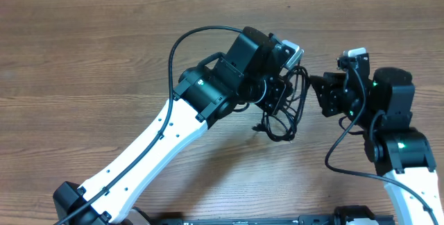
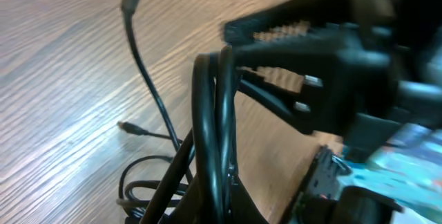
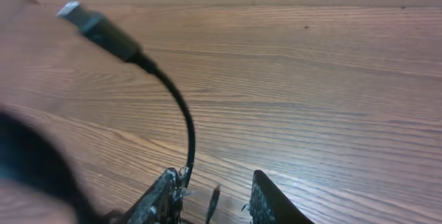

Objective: Untangle cables

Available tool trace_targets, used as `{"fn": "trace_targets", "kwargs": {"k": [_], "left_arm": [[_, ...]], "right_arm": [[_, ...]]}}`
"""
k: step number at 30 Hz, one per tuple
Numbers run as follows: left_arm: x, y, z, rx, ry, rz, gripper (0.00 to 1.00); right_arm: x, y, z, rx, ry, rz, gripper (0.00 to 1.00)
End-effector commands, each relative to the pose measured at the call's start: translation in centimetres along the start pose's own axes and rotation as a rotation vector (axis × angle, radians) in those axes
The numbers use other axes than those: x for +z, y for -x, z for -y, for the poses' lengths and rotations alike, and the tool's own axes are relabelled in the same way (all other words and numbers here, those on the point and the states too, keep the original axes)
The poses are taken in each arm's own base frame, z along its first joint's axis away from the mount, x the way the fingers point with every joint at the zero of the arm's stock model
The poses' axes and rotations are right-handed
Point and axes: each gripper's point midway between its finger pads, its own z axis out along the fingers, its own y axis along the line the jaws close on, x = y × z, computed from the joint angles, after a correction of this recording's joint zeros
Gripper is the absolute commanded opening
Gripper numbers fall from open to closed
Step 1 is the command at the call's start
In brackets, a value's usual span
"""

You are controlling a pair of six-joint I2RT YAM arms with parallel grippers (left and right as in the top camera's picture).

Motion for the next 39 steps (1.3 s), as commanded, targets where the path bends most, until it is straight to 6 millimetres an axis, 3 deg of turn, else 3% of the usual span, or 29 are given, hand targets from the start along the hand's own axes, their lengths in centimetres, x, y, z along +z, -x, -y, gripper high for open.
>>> {"fn": "trace_targets", "kwargs": {"k": [1, 8, 13, 16, 24, 32, 39], "left_arm": [[-0.9, 1.3, -0.7, -0.026, 0.053, 0.051, 0.04], [-0.9, 1.2, -0.2, -0.019, 0.025, 0.044, 0.04], [-1.0, 0.9, 2.4, 0.097, -0.125, 0.025, 0.04], [-1.1, 0.9, 3.0, 0.129, -0.160, 0.023, 0.04], [-1.2, 0.7, 3.6, 0.157, -0.193, 0.020, 0.04], [-1.2, 0.8, 3.6, 0.158, -0.193, 0.024, 0.04], [-1.2, 0.9, 3.6, 0.159, -0.193, 0.026, 0.04]], "right_arm": [[-1.9, 1.8, -1.2, -0.029, 0.026, 0.073, 0.33], [-4.6, 2.8, -3.0, -0.073, 0.073, 0.153, 0.33], [-5.2, 2.8, -4.8, -0.162, 0.167, 0.167, 0.36], [-5.3, 2.7, -5.4, -0.192, 0.197, 0.167, 0.36], [-5.3, 2.7, -5.3, -0.217, 0.188, 0.168, 0.25], [-5.2, 2.6, -5.2, -0.213, 0.189, 0.163, 0.04], [-5.1, 2.0, -5.2, -0.200, 0.190, 0.138, 0.04]]}}
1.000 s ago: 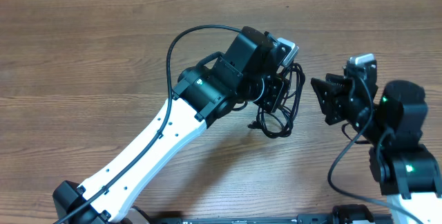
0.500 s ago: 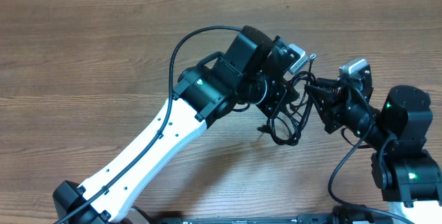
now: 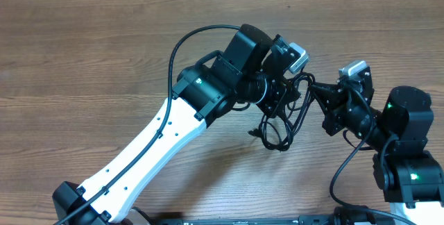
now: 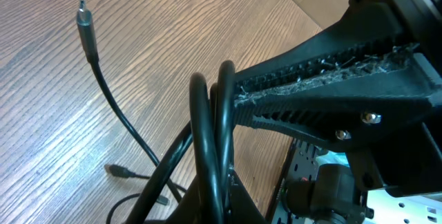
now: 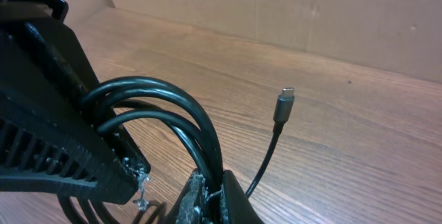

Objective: Untangle cables

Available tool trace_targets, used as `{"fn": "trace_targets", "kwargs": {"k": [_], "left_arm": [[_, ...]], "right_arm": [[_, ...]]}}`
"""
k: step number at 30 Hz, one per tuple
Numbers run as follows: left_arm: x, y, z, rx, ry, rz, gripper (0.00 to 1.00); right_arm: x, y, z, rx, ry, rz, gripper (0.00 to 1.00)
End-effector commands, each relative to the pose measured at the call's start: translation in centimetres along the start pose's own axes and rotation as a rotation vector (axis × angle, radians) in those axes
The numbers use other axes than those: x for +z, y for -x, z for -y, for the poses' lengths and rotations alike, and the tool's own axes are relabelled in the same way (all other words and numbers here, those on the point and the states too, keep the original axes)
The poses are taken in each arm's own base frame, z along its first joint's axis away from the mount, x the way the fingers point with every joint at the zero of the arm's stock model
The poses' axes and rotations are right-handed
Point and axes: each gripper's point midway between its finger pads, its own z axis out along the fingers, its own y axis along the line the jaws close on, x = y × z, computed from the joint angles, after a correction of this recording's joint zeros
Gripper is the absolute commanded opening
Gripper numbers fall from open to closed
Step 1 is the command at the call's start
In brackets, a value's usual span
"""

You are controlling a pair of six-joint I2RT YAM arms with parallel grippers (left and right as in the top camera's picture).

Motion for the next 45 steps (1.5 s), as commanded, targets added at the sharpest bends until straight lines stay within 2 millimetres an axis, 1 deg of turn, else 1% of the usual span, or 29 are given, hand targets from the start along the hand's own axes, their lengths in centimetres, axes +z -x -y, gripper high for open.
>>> {"fn": "trace_targets", "kwargs": {"k": [1, 3, 5, 11, 15, 19, 23, 28, 32, 35, 37, 39, 41, 43, 45], "left_arm": [[-0.7, 1.1, 1.1, 0.048, -0.034, 0.033, 0.04], [-0.7, 1.2, 1.0, 0.049, -0.030, 0.037, 0.04], [-0.8, 1.3, 0.4, 0.021, -0.004, 0.043, 0.04], [-1.4, 1.8, -3.5, -0.197, 0.200, 0.093, 0.04], [-1.9, 1.8, -5.5, -0.308, 0.306, 0.128, 0.04], [-2.2, 1.7, -6.1, -0.353, 0.342, 0.139, 0.04], [-2.4, 1.4, -6.8, -0.405, 0.382, 0.149, 0.04], [-2.4, 1.4, -6.8, -0.419, 0.379, 0.149, 0.04], [-2.4, 1.4, -6.8, -0.419, 0.379, 0.149, 0.04], [-2.4, 1.4, -6.7, -0.418, 0.377, 0.149, 0.04], [-2.3, 1.3, -6.5, -0.403, 0.363, 0.140, 0.04], [-2.0, 1.3, -5.8, -0.347, 0.325, 0.119, 0.04], [-1.7, 1.3, -4.7, -0.251, 0.263, 0.090, 0.04], [-1.4, 1.2, -3.6, -0.153, 0.201, 0.063, 0.04], [-1.3, 1.0, -2.9, -0.087, 0.167, 0.045, 0.04]], "right_arm": [[-0.5, 0.8, -0.4, -0.006, 0.014, 0.018, 0.04], [-0.5, 0.7, -0.4, -0.001, 0.013, 0.013, 0.04], [-0.5, 0.5, -0.3, 0.012, 0.004, 0.007, 0.04], [-0.5, 0.0, 0.6, 0.104, -0.049, -0.014, 0.04], [-0.5, 0.0, 0.7, 0.127, -0.053, -0.014, 0.04], [-0.5, -0.1, 1.0, 0.167, -0.072, -0.014, 0.04], [-0.7, -0.8, 2.5, 0.266, -0.168, -0.031, 0.04], [-1.0, -2.0, 3.6, 0.381, -0.247, -0.060, 0.04], [-1.2, -2.9, 3.8, 0.480, -0.275, -0.081, 0.04], [-1.2, -3.2, 3.7, 0.509, -0.276, -0.088, 0.04], [-1.2, -3.1, 3.7, 0.506, -0.275, -0.085, 0.04], [-1.2, -3.0, 3.7, 0.480, -0.273, -0.086, 0.04], [-1.1, -2.9, 3.6, 0.408, -0.258, -0.093, 0.06], [-1.1, -2.8, 3.3, 0.341, -0.237, -0.099, 0.10], [-0.9, -2.5, 2.7, 0.271, -0.194, -0.096, 0.12]]}}
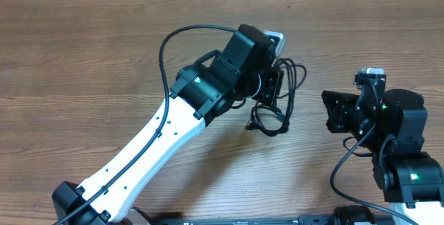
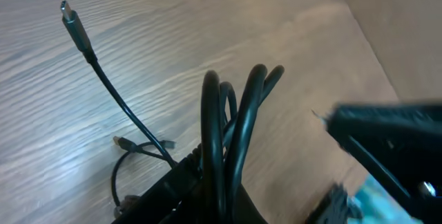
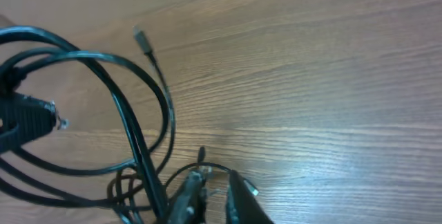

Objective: Untangle cables

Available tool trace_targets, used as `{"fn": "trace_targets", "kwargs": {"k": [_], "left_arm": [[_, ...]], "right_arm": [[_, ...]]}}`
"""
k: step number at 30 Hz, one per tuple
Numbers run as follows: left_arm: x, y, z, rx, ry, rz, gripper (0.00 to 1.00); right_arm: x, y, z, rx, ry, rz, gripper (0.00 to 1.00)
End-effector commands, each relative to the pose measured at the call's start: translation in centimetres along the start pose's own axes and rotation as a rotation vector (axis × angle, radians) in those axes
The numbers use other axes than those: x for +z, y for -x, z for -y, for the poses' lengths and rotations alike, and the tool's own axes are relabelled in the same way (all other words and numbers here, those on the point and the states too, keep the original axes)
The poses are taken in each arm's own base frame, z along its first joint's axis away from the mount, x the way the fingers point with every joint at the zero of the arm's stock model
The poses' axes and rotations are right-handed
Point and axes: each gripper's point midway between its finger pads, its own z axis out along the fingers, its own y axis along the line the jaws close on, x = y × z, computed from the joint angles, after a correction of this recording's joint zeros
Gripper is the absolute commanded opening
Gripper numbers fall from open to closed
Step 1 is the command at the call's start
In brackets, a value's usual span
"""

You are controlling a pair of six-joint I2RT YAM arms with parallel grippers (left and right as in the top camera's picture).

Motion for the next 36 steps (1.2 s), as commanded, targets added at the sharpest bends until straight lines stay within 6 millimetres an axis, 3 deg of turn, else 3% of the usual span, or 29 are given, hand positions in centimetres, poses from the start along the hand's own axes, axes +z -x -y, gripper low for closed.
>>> {"fn": "trace_targets", "kwargs": {"k": [1, 7, 8, 10, 11, 12, 13, 20, 25, 29, 36], "left_arm": [[-1.0, 0.2, 2.4, 0.192, -0.124, -0.004, 0.04], [-1.0, 0.1, 2.5, 0.214, -0.132, -0.005, 0.04], [-1.0, 0.1, 2.5, 0.218, -0.132, -0.005, 0.04], [-1.0, 0.1, 2.5, 0.221, -0.136, -0.007, 0.04], [-1.0, 0.0, 2.7, 0.224, -0.149, -0.009, 0.04], [-1.1, -0.1, 2.9, 0.224, -0.160, -0.013, 0.04], [-1.1, -0.2, 3.1, 0.225, -0.170, -0.015, 0.04], [-1.1, -0.8, 2.9, 0.227, -0.164, -0.041, 0.04], [-1.1, -1.1, 2.5, 0.235, -0.148, -0.053, 0.04], [-1.1, -1.2, 2.5, 0.234, -0.149, -0.056, 0.04], [-1.3, -1.6, 3.6, 0.233, -0.215, -0.073, 0.04]], "right_arm": [[-0.6, 1.0, -1.6, -0.166, 0.076, 0.034, 0.12], [-1.3, 0.5, -5.2, -0.366, 0.286, 0.043, 0.16], [-1.3, 0.5, -5.3, -0.375, 0.292, 0.044, 0.23], [-1.3, 0.5, -5.3, -0.384, 0.290, 0.046, 0.46], [-1.3, 0.5, -5.3, -0.384, 0.290, 0.046, 0.64], [-1.2, 0.5, -5.2, -0.384, 0.290, 0.045, 0.73], [-1.1, 0.5, -5.2, -0.383, 0.288, 0.044, 0.75], [0.1, 0.6, -3.4, -0.345, 0.197, 0.015, 0.72], [0.6, 0.7, -2.8, -0.334, 0.170, 0.009, 0.61], [0.9, 1.1, -2.6, -0.320, 0.156, 0.018, 0.61], [1.6, 1.4, -0.4, -0.271, 0.035, 0.009, 0.61]]}}
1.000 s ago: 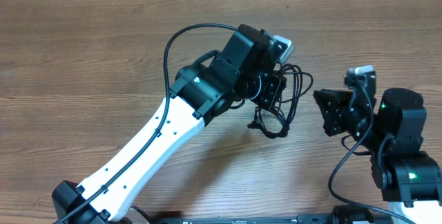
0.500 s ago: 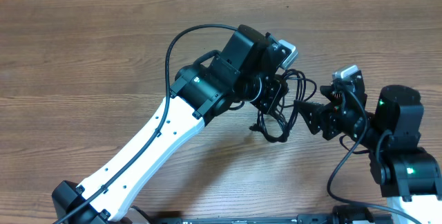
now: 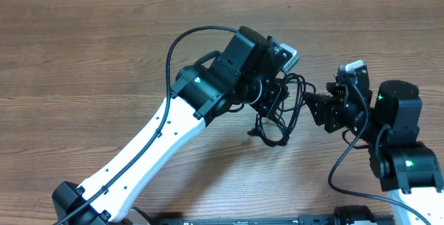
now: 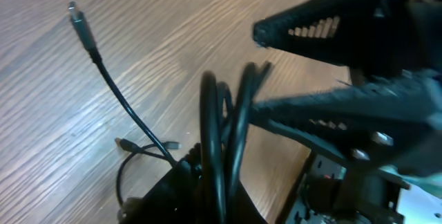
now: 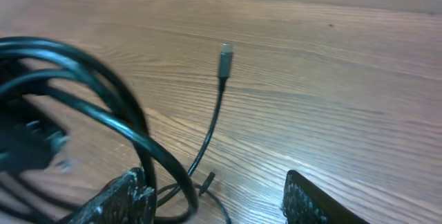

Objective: Untangle cables

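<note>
A tangled bundle of black cables (image 3: 280, 123) hangs from my left gripper (image 3: 276, 94), which is shut on its loops (image 4: 219, 124); the lower coils rest on the table. In the left wrist view my left gripper (image 4: 215, 198) clamps the loops at the bottom edge. One loose cable end with a metal plug (image 4: 80, 21) sticks up to the left, and the same plug (image 5: 226, 50) shows in the right wrist view. My right gripper (image 3: 311, 105) stands wide open just right of the loops (image 5: 103, 92). Its fingers (image 4: 319, 21) flank the loop tops, and nothing is gripped in the right gripper (image 5: 214, 180).
The wooden table (image 3: 90, 58) spreads out to the left and far side. A thin cable with a small connector (image 4: 168, 144) lies on the wood under the bundle. My left arm's own black lead (image 3: 182, 44) arches over its forearm.
My right gripper, then nearly shut and drawn back to the right, is now wide open and close against the loops. My left gripper with the bundle has shifted slightly toward it.
First my right gripper was beside the bundle held by my left, a plugged cable rising by its fingers. Then it was shut on the loops. Then it stood back, narrow, apart from the bundle. Now it is open at the loops; my left has held throughout.
</note>
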Available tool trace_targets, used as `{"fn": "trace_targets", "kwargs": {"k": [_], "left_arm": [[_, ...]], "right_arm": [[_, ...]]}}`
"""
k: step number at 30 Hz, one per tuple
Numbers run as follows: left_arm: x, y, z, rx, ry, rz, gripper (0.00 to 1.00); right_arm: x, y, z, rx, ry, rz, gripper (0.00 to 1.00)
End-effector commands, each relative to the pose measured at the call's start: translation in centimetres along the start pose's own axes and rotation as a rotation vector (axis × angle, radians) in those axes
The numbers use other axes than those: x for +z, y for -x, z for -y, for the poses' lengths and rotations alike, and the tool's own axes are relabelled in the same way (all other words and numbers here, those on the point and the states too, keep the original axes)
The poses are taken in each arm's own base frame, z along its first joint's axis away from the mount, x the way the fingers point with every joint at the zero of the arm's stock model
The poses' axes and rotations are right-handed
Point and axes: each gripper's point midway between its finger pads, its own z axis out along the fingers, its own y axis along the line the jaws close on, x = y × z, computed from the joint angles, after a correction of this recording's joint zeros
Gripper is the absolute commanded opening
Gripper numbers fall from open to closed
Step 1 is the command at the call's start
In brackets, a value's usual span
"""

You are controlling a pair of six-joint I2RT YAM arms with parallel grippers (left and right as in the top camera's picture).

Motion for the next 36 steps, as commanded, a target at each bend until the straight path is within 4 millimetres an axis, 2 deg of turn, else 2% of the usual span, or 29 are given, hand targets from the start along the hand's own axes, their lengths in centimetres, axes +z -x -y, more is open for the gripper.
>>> {"fn": "trace_targets", "kwargs": {"k": [1, 5, 17, 22, 24, 30, 36], "left_arm": [[-0.9, 0.7, 1.3, 0.035, -0.056, 0.021, 0.04], [-0.9, 0.6, 1.3, 0.033, -0.057, 0.017, 0.04], [-0.9, 0.6, 2.1, 0.037, -0.102, 0.013, 0.04], [-0.9, 0.6, 2.1, 0.036, -0.101, 0.013, 0.04], [-0.9, 0.6, 1.9, 0.036, -0.095, 0.014, 0.04], [-0.9, 0.7, 1.5, 0.035, -0.071, 0.019, 0.04], [-0.9, 0.8, 1.6, 0.038, -0.072, 0.023, 0.04]], "right_arm": [[-0.1, 0.7, 1.5, 0.017, -0.087, 0.010, 0.61], [0.2, 0.5, 2.4, 0.036, -0.127, -0.005, 0.61], [1.5, 0.0, 3.1, 0.103, -0.138, -0.033, 0.60], [1.0, -1.3, 6.5, 0.288, -0.344, -0.059, 0.60], [0.7, -2.1, 7.2, 0.346, -0.395, -0.076, 0.60], [0.7, -3.2, 6.8, 0.391, -0.385, -0.115, 0.61], [1.2, -3.2, 5.1, 0.401, -0.282, -0.129, 0.61]]}}
